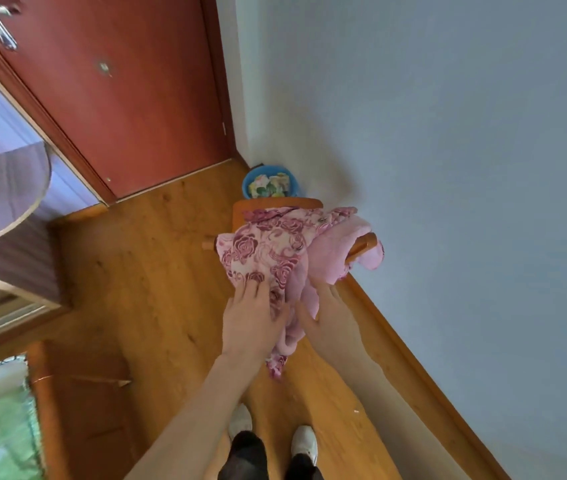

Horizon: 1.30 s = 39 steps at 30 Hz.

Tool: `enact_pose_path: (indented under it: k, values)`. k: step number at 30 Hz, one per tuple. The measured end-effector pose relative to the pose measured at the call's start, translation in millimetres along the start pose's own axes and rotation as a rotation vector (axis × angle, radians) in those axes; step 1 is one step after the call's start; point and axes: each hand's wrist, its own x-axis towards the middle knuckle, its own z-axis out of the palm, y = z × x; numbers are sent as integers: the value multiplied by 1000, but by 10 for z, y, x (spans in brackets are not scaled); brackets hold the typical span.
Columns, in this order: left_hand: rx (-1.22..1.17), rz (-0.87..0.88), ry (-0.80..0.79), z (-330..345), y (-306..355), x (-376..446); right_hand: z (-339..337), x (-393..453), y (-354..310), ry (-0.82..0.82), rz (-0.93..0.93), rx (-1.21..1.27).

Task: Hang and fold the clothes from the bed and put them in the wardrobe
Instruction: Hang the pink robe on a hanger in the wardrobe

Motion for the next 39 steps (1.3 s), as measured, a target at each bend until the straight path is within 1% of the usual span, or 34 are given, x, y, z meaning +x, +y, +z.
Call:
enact_pose_path:
  k: [2, 3, 6, 8, 11, 13, 14, 17, 19, 21, 24, 25, 27, 32, 34, 36, 39]
  values:
    - [35, -126, -92, 93, 85, 41, 27, 122, 37, -30, 38, 65]
    - [37, -161, -99, 140, 103, 57, 33, 171, 47, -37, 52, 86]
    - [-30, -162, -67, 199, 89, 112, 60, 328, 39, -45, 67, 151]
    - [-98, -164, -54, 184, 57, 114, 78, 411, 18, -58, 78, 195]
    - [-264, -196, -23, 106, -8, 54, 60, 485, -20, -46, 149, 384]
    - [-389, -228, -5, 15, -32, 26, 25, 516, -55, -43, 165, 452]
    - [-447, -246, 6, -55, -38, 31, 19, 533, -65, -48, 161, 447]
    - [-658, -311, 84, -293, -48, 99, 14, 570, -134, -56, 157, 311]
    - [-818, -342, 149, -492, -60, 155, 12, 575, -174, 2, 104, 248]
    - [-875, -325, 226, -711, -69, 209, -45, 581, -216, 48, 60, 157]
    - [-891, -296, 273, -1051, -86, 230, -133, 626, -286, 122, 9, 42]
    - [-886, -277, 279, -1174, -87, 231, -167, 641, -334, 179, -25, 26]
    - [-866, -213, 289, -1432, -73, 240, -238, 663, -459, 275, -165, 4]
    - [-752, -17, 300, -2036, 2, 265, -532, 752, -904, 306, -617, -92]
    - [-734, 16, 300, -2243, -17, 265, -643, 763, -1073, 250, -740, 19]
    - [-719, 61, 299, -2453, -36, 256, -780, 730, -1276, 184, -750, 198]
    - [-677, 124, 310, -2761, -11, 235, -1027, 688, -1685, 119, -830, 255]
